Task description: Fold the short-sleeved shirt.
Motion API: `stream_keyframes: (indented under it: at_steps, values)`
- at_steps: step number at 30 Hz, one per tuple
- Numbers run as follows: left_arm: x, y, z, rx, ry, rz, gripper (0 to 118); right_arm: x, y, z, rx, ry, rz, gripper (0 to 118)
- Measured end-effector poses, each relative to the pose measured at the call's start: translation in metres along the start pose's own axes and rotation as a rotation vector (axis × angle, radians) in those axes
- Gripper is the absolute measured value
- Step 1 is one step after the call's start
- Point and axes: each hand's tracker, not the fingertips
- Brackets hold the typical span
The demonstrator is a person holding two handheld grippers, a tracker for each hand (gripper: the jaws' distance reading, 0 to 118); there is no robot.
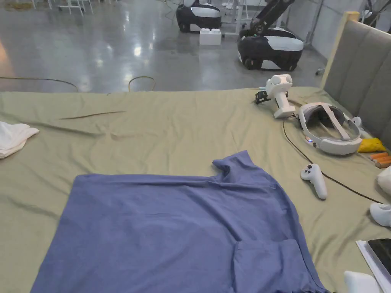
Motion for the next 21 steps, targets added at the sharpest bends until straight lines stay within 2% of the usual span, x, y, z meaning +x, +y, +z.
stream_keyframes:
  at_steps: [2, 5, 9, 12, 17, 21]
  values:
    - [-0.005, 0.004, 0.018, 0.017, -0.032, 0.040, 9, 0.001, 0.001, 0.013, 0.026, 0.000, -0.010, 6]
    - [-0.021, 0.023, 0.055, 0.143, -0.192, 0.193, 9, 0.002, 0.013, 0.031, 0.095, 0.042, -0.044, 6]
    - [-0.039, 0.076, 0.056, 0.208, -0.312, 0.299, 9, -0.007, 0.050, 0.021, 0.117, 0.057, -0.056, 6]
    - [-0.047, 0.119, 0.035, 0.181, -0.319, 0.317, 9, -0.013, 0.086, 0.000, 0.131, 0.044, -0.057, 6]
    - [-0.059, 0.183, -0.003, 0.147, -0.317, 0.431, 9, -0.018, 0.143, -0.047, 0.119, 0.010, -0.088, 6]
    - [-0.060, 0.219, -0.033, 0.124, -0.308, 0.504, 9, -0.027, 0.173, -0.082, 0.060, -0.029, -0.065, 6]
